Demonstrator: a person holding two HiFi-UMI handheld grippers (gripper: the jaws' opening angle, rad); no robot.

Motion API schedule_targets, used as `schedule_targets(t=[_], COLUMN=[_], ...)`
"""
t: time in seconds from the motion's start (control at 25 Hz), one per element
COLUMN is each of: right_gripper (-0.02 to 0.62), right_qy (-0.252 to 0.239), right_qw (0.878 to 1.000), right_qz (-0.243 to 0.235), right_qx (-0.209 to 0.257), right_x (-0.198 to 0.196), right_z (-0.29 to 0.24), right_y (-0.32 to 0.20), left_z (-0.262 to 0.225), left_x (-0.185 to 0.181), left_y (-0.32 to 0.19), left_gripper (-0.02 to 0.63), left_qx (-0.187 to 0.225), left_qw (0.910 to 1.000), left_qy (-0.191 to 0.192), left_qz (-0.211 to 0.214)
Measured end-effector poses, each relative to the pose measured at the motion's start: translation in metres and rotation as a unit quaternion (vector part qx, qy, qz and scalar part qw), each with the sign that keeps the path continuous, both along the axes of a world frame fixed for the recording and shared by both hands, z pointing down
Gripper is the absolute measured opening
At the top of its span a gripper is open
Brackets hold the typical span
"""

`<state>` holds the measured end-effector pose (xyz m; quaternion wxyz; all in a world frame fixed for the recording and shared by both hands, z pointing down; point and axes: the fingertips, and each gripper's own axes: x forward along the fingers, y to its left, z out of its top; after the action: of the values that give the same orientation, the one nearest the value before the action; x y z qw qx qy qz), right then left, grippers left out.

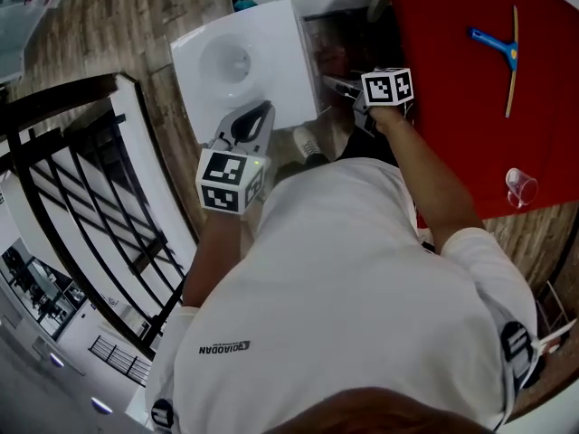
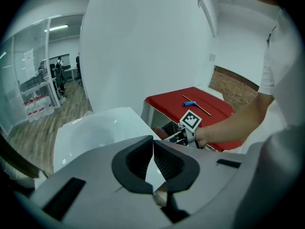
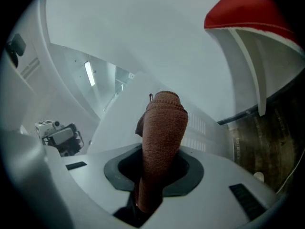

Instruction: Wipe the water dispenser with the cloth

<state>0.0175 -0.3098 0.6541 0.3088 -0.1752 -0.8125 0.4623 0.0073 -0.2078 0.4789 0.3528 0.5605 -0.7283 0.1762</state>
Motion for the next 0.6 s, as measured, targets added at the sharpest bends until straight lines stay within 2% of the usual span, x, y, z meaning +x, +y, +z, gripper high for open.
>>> schedule_targets(t=[0.2, 0.6], right_gripper=[0.074, 0.074], right_qy=[0.060, 0.136], right_qw=[0.998, 0.987], right_qz=[0.001, -0.049], right_qx=[0.018, 0.069], right_x=[-0.004, -0.010], right_z=[0.063, 0.152], right_y=[0.000, 0.011], left_z=[0.000, 0.005], left_x=[0.000, -0.008], left_y=[-0.004, 0.004], left_gripper=[0.002, 0.002], left_qx=[-0.014, -0.036], left_qw=[0.9999, 0.9986], left_qy=[0.001, -0.001], left_qz=[-0.005, -0.040])
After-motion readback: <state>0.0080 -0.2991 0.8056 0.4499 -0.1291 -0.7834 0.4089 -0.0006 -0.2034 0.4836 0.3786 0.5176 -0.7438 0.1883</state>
